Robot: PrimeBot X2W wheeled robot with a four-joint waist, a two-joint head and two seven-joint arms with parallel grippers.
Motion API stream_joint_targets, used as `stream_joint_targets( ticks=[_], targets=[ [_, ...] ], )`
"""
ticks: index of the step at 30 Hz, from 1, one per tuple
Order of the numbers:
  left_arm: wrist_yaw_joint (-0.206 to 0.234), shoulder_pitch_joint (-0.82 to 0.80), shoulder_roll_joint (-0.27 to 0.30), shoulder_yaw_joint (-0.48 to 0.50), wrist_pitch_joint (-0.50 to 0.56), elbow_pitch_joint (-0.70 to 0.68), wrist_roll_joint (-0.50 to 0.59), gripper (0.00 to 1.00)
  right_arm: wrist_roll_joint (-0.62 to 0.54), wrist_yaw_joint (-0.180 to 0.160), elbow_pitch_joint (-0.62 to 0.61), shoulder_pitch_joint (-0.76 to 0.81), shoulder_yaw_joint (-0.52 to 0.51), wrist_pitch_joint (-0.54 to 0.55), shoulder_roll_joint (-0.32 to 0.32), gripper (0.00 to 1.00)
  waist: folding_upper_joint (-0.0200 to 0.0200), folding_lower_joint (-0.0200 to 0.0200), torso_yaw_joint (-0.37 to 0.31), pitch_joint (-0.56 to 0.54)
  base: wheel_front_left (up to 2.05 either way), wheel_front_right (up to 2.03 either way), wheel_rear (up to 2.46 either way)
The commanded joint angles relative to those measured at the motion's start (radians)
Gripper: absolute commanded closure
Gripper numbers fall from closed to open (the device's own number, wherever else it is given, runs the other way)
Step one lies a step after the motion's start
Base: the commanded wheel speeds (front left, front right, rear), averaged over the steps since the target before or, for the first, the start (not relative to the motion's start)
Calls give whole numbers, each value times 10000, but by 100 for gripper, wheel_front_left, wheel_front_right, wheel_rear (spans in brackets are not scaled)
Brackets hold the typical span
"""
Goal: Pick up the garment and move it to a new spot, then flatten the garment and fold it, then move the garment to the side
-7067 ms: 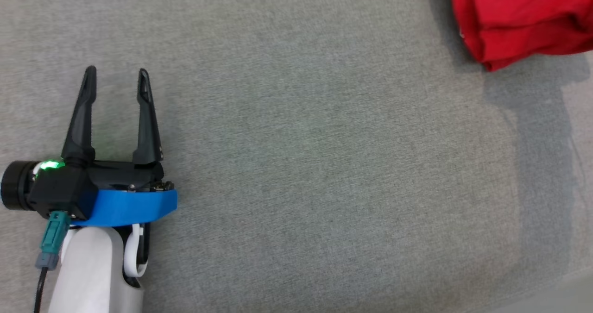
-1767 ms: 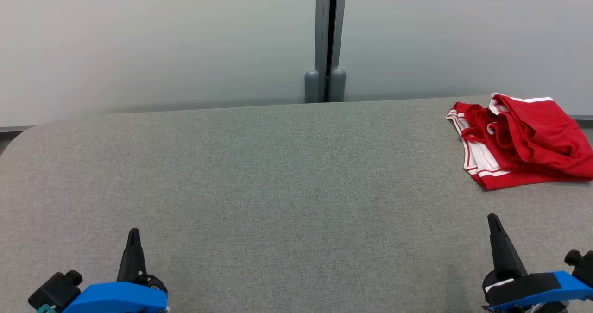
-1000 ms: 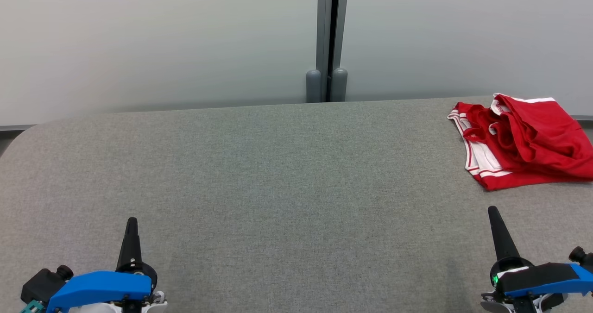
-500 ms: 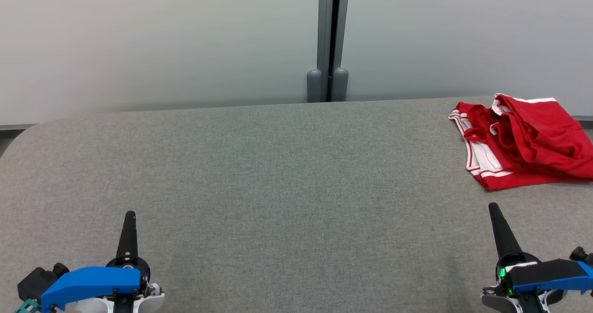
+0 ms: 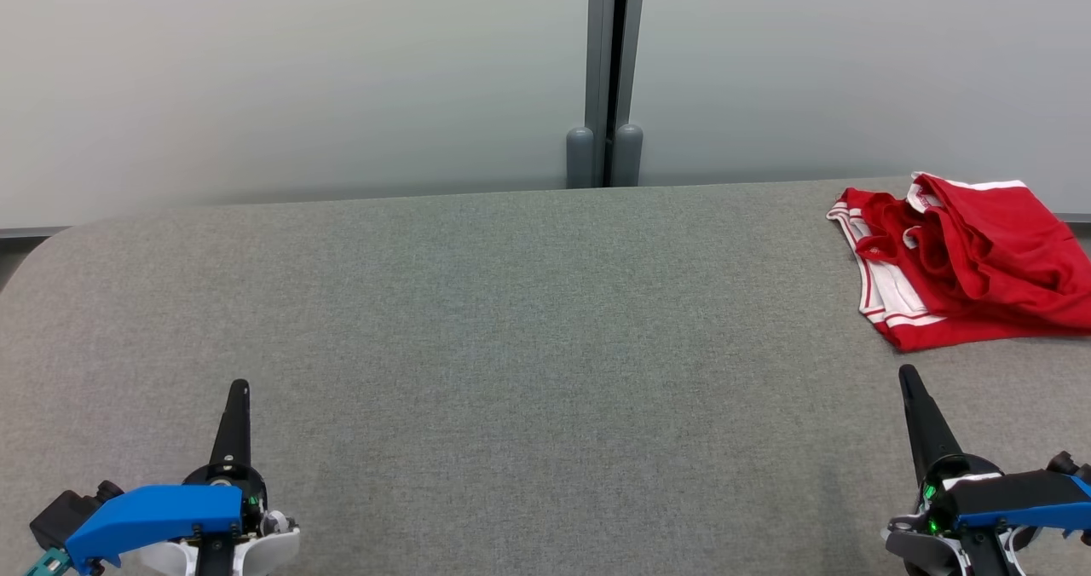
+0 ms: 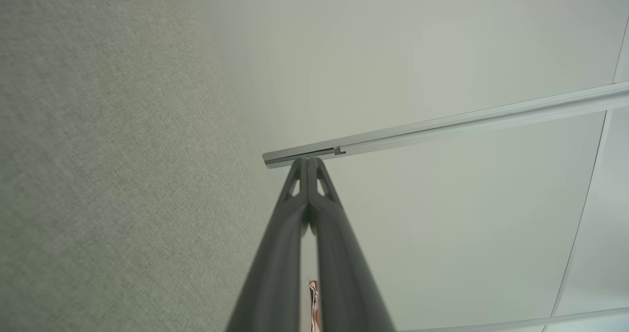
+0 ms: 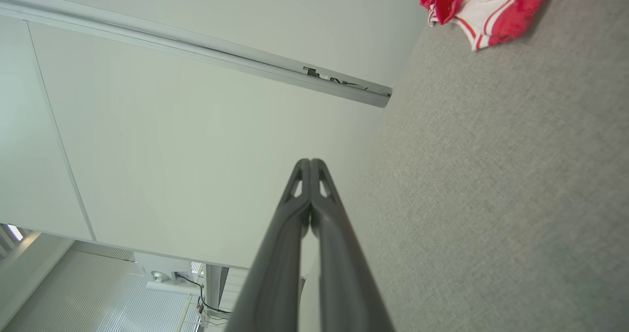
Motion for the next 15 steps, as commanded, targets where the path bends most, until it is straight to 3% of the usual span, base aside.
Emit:
stream_joint_targets(
  ticks=[1,15],
  targets=[
    [-70,-205,-3,78,64,-83,-170,100,204,3,-15,-153,-29,73,17,100,-1,0,2,0,0,0,0],
    [-117,-312,-12,167,343,-113,-1252,100,1301,4,74,-281,-89,299,31,100,-1,0,23,5,0,0,0]
  ],
)
